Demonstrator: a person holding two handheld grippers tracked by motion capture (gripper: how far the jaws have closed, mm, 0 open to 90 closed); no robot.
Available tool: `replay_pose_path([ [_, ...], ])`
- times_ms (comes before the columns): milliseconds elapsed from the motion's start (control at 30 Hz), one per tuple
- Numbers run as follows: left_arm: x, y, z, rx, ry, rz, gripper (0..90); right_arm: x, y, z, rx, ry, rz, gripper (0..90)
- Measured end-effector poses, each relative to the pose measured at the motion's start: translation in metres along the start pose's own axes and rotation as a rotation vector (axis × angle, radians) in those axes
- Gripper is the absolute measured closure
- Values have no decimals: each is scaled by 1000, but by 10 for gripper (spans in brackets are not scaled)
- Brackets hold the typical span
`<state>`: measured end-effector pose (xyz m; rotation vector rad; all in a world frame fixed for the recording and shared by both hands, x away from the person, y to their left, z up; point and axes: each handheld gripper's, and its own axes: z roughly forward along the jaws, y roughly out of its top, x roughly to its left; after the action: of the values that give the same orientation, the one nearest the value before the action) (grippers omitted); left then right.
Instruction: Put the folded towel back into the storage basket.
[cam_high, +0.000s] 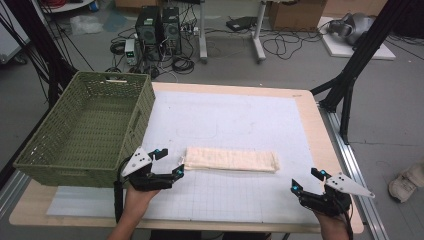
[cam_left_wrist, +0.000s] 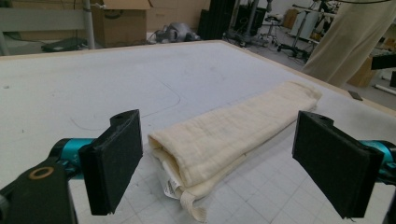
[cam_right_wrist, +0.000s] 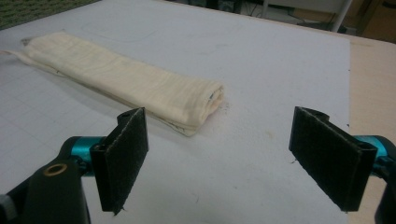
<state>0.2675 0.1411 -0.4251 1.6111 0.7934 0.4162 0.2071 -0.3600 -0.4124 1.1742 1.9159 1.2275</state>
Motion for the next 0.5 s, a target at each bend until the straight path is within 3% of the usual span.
replay_pose_path([
  [500,-1,-1,4,9,-6,-6,165,-4,-2,3,8,6,23,183],
])
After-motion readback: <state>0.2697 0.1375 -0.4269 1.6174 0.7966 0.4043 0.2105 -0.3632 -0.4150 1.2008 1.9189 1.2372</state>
